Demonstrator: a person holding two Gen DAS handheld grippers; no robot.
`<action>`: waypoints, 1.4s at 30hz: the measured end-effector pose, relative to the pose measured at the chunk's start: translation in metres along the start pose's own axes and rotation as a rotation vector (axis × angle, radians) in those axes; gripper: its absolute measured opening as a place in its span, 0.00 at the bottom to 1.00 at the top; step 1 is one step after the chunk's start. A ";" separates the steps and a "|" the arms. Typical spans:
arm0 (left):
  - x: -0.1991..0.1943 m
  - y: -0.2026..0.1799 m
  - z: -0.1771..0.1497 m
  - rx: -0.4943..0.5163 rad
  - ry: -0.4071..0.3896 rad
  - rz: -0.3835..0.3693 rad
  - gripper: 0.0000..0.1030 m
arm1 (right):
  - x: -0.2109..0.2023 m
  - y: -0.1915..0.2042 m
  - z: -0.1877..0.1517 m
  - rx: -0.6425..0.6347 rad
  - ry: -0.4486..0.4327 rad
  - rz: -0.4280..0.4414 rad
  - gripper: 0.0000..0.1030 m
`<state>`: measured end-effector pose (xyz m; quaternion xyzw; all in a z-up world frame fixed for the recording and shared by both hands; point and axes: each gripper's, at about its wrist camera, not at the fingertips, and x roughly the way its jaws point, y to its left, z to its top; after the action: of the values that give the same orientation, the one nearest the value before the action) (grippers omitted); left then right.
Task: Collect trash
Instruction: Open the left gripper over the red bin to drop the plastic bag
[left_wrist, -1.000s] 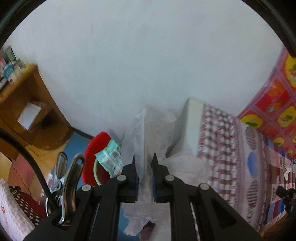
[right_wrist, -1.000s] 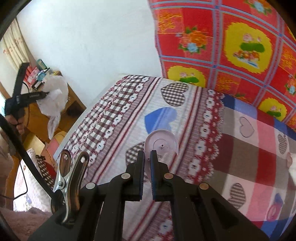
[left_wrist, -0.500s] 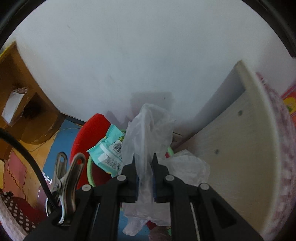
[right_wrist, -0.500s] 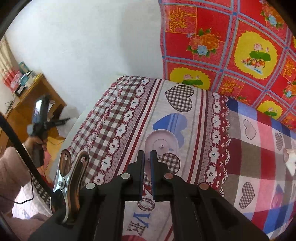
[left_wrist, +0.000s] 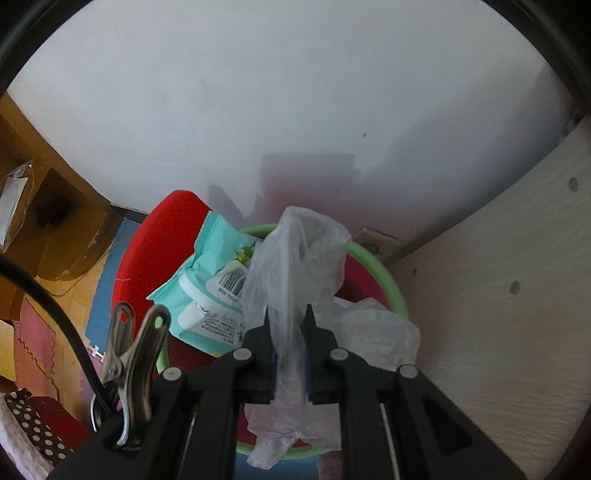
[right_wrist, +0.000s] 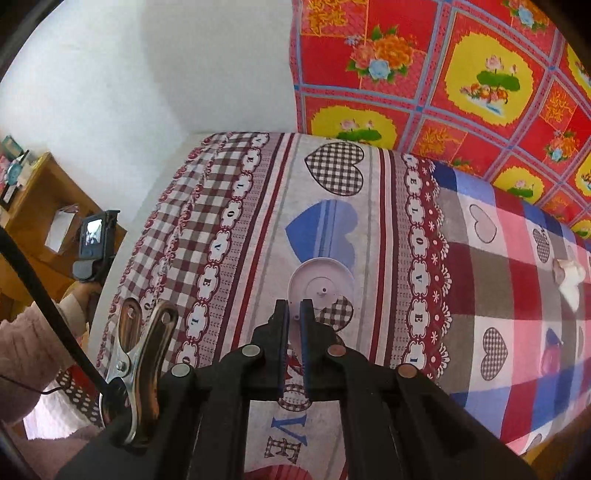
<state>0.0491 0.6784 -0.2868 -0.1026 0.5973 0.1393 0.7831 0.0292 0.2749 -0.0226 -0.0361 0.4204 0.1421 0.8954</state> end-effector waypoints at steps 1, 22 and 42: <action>0.003 0.000 0.001 0.003 0.007 0.006 0.11 | 0.001 -0.001 0.001 0.005 0.000 0.005 0.07; -0.012 0.022 0.005 -0.142 0.053 0.003 0.30 | 0.011 0.011 0.006 -0.014 -0.007 0.016 0.07; -0.148 0.072 -0.039 -0.297 -0.078 -0.023 0.30 | 0.046 0.172 0.061 -0.418 -0.011 0.327 0.07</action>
<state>-0.0477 0.7190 -0.1543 -0.2187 0.5380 0.2210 0.7835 0.0536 0.4607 -0.0090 -0.1512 0.3771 0.3686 0.8361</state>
